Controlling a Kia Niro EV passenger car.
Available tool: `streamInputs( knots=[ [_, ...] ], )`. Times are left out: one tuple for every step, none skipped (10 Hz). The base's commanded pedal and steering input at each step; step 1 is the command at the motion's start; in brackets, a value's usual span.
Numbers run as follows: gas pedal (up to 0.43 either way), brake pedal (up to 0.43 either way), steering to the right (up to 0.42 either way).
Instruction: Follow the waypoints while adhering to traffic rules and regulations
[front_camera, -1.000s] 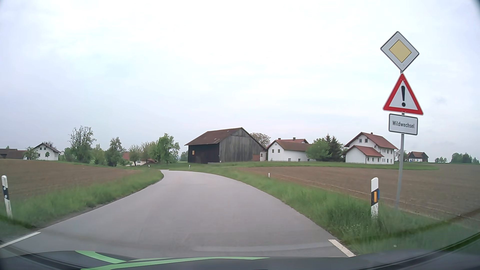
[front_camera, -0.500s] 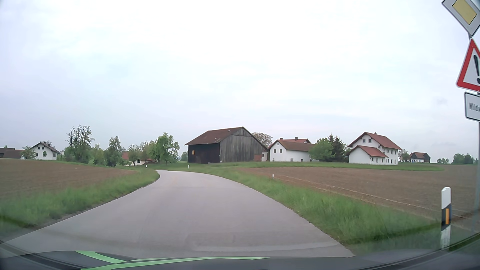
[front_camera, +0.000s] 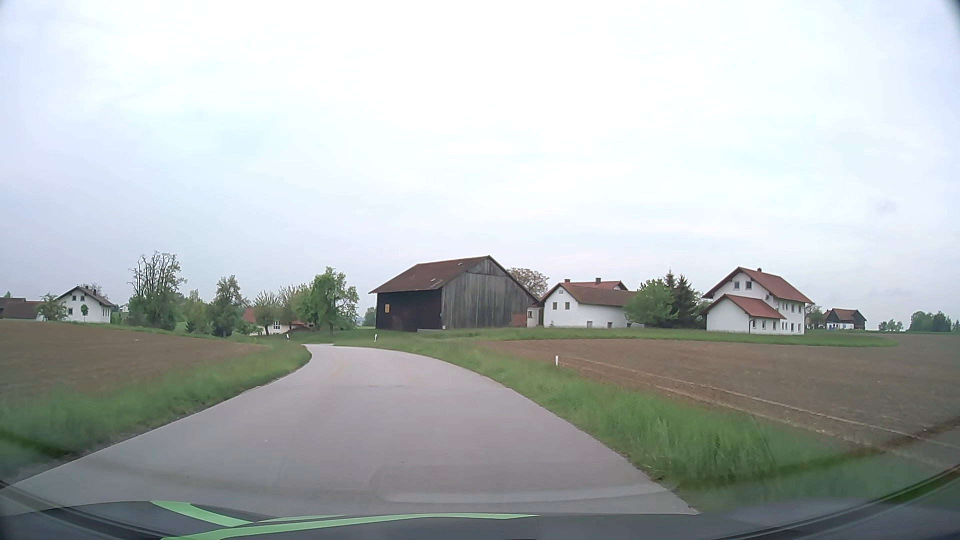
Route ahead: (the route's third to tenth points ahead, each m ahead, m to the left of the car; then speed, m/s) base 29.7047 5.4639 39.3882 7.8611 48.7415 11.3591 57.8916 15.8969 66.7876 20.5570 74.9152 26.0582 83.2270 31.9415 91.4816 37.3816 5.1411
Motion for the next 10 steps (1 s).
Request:
streamInputs(
  knots=[
    [0.358, 0.0, -0.019],
    [0.358, 0.0, -0.025],
    [0.358, 0.0, -0.026],
    [0.358, 0.0, -0.026],
    [0.358, 0.0, -0.026],
    [0.358, 0.0, -0.026],
    [0.358, 0.0, -0.028],
    [0.35, 0.0, -0.029],
    [0.35, 0.0, -0.03],
    [0.35, 0.0, -0.03]
  ],
)
